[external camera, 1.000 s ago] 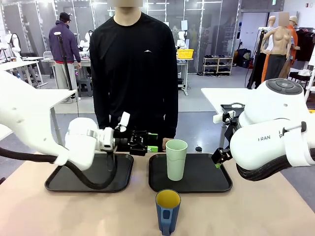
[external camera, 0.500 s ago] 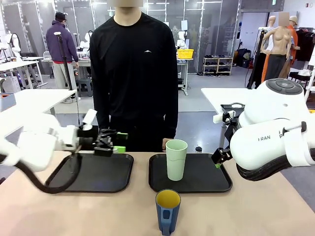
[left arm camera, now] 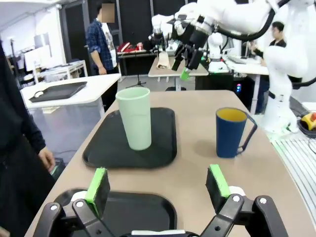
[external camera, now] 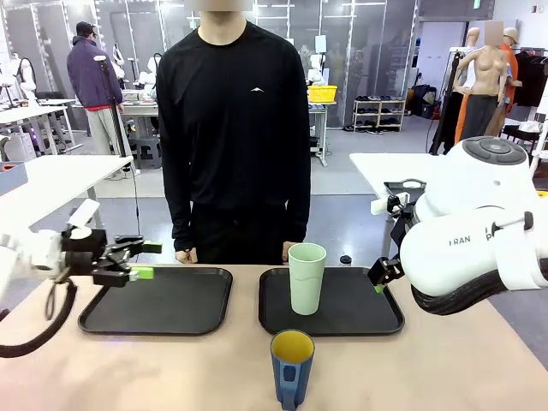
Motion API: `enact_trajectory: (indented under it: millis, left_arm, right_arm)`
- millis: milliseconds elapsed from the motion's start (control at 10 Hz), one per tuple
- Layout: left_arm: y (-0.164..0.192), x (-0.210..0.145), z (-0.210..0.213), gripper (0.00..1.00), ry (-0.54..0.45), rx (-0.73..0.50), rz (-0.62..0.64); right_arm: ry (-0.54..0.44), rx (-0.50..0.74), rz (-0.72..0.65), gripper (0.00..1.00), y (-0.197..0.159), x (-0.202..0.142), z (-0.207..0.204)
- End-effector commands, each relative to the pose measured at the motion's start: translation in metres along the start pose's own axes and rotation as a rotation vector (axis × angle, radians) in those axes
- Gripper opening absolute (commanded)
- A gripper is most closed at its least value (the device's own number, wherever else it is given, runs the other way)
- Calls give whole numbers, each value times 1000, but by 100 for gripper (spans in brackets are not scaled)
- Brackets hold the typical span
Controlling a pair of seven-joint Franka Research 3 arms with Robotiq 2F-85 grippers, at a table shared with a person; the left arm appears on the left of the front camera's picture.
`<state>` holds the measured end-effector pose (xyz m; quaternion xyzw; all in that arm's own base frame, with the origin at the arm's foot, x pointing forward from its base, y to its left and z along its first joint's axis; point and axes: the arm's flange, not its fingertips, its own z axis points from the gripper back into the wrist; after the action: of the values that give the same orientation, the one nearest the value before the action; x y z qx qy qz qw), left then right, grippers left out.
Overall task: Sort and store the cups by type.
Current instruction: Pick up the Handle plastic cup and place it into the empty Flat Tray.
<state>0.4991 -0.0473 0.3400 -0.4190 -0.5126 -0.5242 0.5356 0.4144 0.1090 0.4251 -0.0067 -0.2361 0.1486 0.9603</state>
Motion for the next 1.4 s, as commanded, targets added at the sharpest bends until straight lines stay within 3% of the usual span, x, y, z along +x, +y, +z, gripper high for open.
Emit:
enact_trajectory:
  millis: [0, 400, 800, 900, 1000, 1300]
  left_arm:
    - [-10, 17, 21, 100, 60, 30, -3]
    - [-14, 41, 38, 100, 350, 59, 37]
    - [-13, 50, 45, 100, 521, 122, 91]
    - [-11, 52, 47, 100, 543, 122, 93]
    - [-8, 44, 46, 100, 455, 110, 71]
    - [-8, 44, 46, 100, 455, 110, 71]
  right_arm:
    - [1, 3, -3, 100, -1, 0, 0]
    - [1, 3, -3, 100, -1, 0, 0]
    - [1, 3, -3, 100, -1, 0, 0]
    - [1, 3, -3, 100, -1, 0, 0]
    - [1, 3, -3, 100, -1, 0, 0]
    - [1, 3, -3, 100, -1, 0, 0]
